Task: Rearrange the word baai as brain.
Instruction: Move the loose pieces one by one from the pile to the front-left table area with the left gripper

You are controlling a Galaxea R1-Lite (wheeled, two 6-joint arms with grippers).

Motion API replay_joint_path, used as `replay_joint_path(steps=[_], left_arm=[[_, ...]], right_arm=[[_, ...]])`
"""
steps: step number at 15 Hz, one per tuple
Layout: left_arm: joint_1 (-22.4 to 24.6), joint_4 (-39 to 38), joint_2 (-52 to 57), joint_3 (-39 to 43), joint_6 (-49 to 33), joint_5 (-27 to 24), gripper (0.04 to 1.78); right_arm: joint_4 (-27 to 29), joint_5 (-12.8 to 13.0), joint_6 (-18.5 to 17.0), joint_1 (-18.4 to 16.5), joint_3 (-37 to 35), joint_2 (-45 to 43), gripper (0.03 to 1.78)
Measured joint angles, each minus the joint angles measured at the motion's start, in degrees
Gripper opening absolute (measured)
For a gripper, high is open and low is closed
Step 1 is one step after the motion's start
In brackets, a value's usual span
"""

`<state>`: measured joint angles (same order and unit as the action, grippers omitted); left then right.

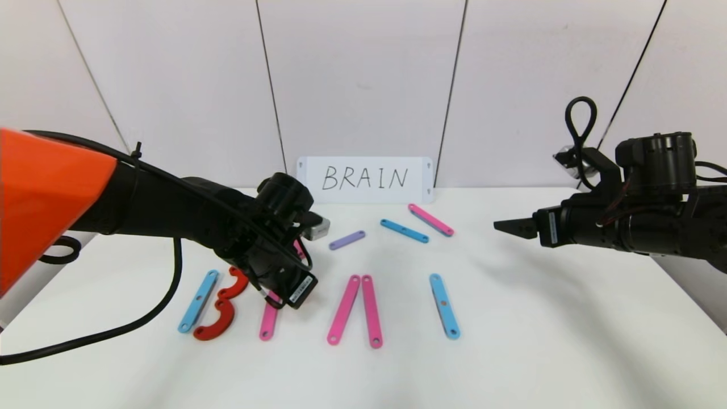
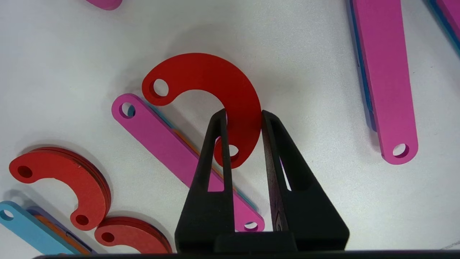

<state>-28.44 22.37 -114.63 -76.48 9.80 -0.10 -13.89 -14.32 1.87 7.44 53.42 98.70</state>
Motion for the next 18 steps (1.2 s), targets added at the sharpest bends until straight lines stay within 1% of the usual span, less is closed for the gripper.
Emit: replay_joint_path(steps=[16, 18], left_arm=[[1.0, -0.1, -2.1, -1.2, 2.7, -0.1, 0.3], [1.1, -0.1, -2.4, -1.7, 2.8, -0.1, 0.34]], right_arm=[[0.0, 0.0, 0.0, 0.1, -0.1, 0.0, 1.74], [0.0, 0.0, 0.0, 0.1, -0.1, 0.0, 1.74]])
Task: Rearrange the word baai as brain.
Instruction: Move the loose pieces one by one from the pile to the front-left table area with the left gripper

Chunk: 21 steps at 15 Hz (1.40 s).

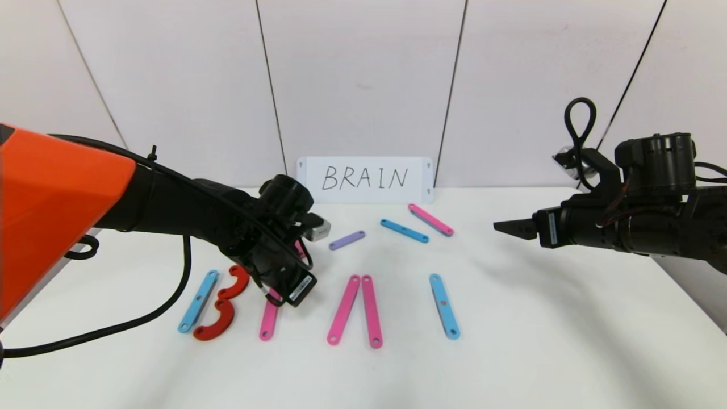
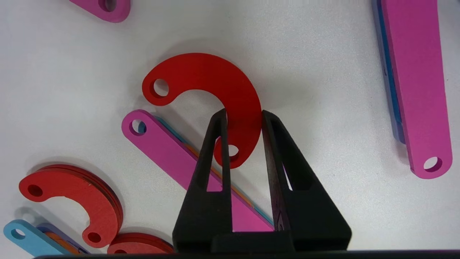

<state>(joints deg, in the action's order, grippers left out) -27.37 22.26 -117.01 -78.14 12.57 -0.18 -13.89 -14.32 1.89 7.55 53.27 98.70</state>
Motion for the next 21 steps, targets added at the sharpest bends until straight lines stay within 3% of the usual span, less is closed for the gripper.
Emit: replay_joint_path(steps=[2, 8, 11, 21], left_arm=[[0.0, -0.1, -0.3, -0.3, 0.0, 0.0, 0.47], [0.0, -0.4, -0.5, -0.8, 0.1, 0.0, 1.4], [-0.2, -0.6, -0.6, -1.9, 0.2, 0.0, 1.68], [0.8, -0.6, -1.3, -2.5, 0.0, 0.6, 1.74]], right_arm=[[0.0, 0.0, 0.0, 0.0, 0.0, 0.0, 1.74], [0.0, 0.0, 0.0, 0.0, -0.1, 0.1, 1.74], [0.0, 0.0, 0.0, 0.1, -0.1, 0.1, 1.74], [0.0, 0.0, 0.0, 0.2, -0.2, 0.1, 1.74]])
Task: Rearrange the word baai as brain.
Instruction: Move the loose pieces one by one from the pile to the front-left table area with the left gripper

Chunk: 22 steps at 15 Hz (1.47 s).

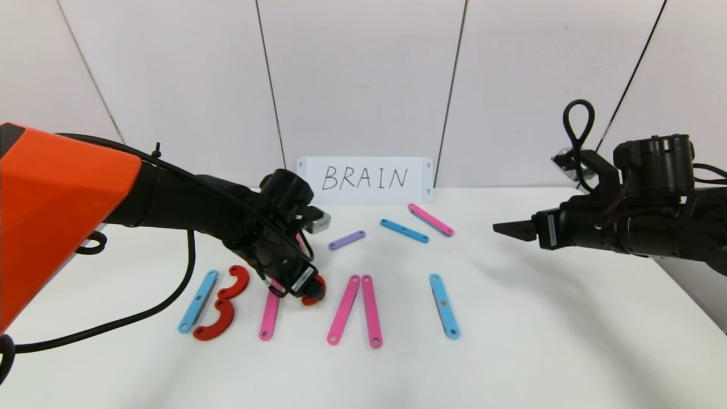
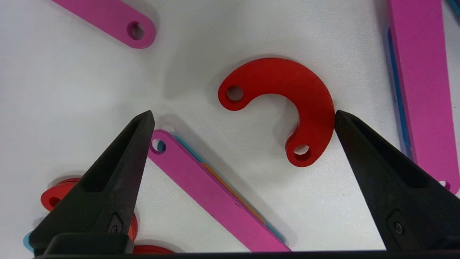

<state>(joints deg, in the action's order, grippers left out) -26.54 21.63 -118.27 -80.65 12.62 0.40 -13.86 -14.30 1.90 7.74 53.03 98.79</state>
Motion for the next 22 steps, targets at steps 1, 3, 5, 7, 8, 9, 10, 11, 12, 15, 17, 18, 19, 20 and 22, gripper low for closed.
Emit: replay_joint_path(steps=[1, 3, 5, 7, 8, 9, 10, 11, 12, 15, 17, 18, 19, 20, 22], left_arm=[[0.3, 0.3, 0.0, -0.3, -0.1, 0.0, 1.74], [1.0, 0.5, -0.1, -0.6, -0.2, 0.0, 1.74], [1.5, 0.5, -0.2, -0.9, -0.2, 0.0, 1.74], [1.9, 0.4, -0.4, -1.4, -0.5, 0.0, 1.74], [2.0, 0.1, -0.4, -1.5, -0.6, -0.1, 1.74], [1.9, 0.1, -0.3, -1.6, -0.8, -0.1, 1.74], [1.9, 0.1, -0.1, -1.6, -0.9, -0.1, 1.74], [1.7, 0.0, -0.1, -1.7, -0.9, -0.1, 1.74], [1.6, 0.1, -0.2, -1.9, -0.9, -0.1, 1.74], [1.0, 0.1, -0.7, -2.4, -2.4, -0.2, 1.74], [0.6, 0.0, -1.0, -2.7, -3.9, -0.2, 1.74], [0.5, 0.2, -1.2, -3.0, -4.0, -0.1, 1.74], [0.5, 0.6, -1.4, -3.4, -4.4, -0.1, 1.74], [0.3, 0.8, -1.7, -3.7, -5.0, -0.1, 1.74], [0.2, 0.9, -2.2, -4.0, -5.7, 0.0, 1.74]], right_arm=[[0.0, 0.0, 0.0, 0.0, 0.0, 0.0, 1.74], [0.0, 0.0, 0.0, 0.2, -0.1, 0.0, 1.74], [0.0, 0.0, 0.0, 0.3, -0.2, -0.1, 1.74], [0.0, 0.0, 0.0, 0.4, -0.2, -0.2, 1.74], [0.0, 0.0, 0.1, 0.4, -0.2, -0.2, 1.74], [0.0, 0.0, 0.1, 0.4, -0.2, -0.1, 1.74], [0.0, 0.0, 0.1, 0.5, -0.2, -0.1, 1.74], [0.0, 0.0, 0.1, 0.5, -0.2, -0.1, 1.74], [0.0, 0.0, 0.1, 0.5, -0.2, -0.1, 1.74], [0.0, 0.0, 0.1, 0.5, -0.2, -0.1, 1.74], [0.0, 0.0, 0.1, 0.5, -0.2, 0.0, 1.74], [0.0, 0.0, 0.1, 0.5, -0.2, 0.0, 1.74], [0.0, 0.0, 0.1, 0.5, -0.2, 0.0, 1.74], [0.0, 0.0, 0.1, 0.5, -0.2, 0.0, 1.74], [0.0, 0.0, 0.1, 0.5, -0.2, 0.0, 1.74]])
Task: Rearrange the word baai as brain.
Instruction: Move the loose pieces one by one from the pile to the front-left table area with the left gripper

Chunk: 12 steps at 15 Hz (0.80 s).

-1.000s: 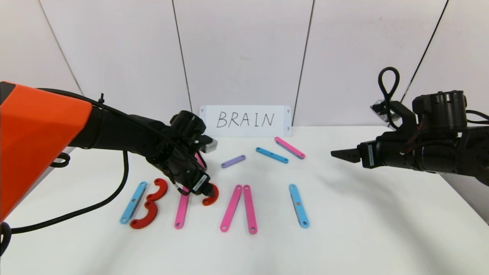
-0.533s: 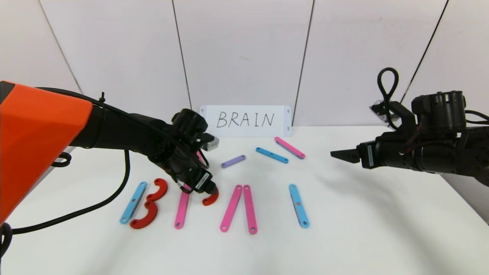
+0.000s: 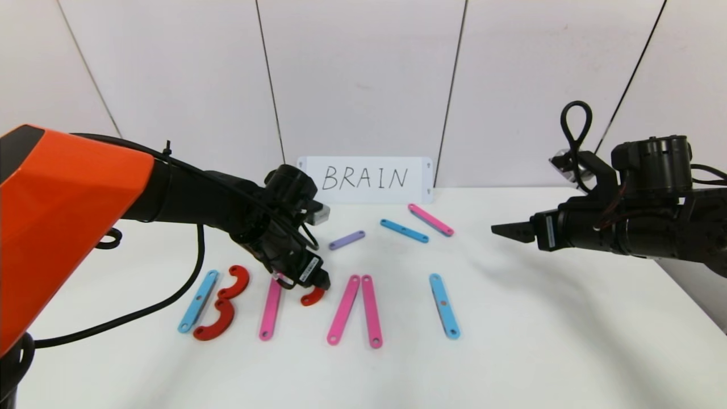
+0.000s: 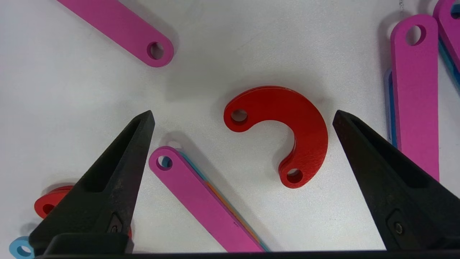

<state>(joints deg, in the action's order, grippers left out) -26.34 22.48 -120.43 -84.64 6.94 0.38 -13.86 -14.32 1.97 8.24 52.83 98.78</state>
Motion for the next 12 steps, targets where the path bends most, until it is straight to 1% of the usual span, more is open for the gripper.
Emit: replay_joint_path(steps=[2, 8, 12], left_arm=[[0.0, 0.0, -0.4, -0.2, -0.1, 0.4, 1.74], [-0.4, 0.0, -1.1, -0.9, -0.2, 3.8, 1.74], [-0.3, 0.7, -1.1, -1.1, 0.0, 4.6, 1.74]], right_arm=[[0.0, 0.0, 0.0, 0.0, 0.0, 0.0, 1.74], [0.0, 0.0, 0.0, 0.0, 0.0, 0.0, 1.74], [0.0, 0.0, 0.0, 0.0, 0.0, 0.0, 1.74]])
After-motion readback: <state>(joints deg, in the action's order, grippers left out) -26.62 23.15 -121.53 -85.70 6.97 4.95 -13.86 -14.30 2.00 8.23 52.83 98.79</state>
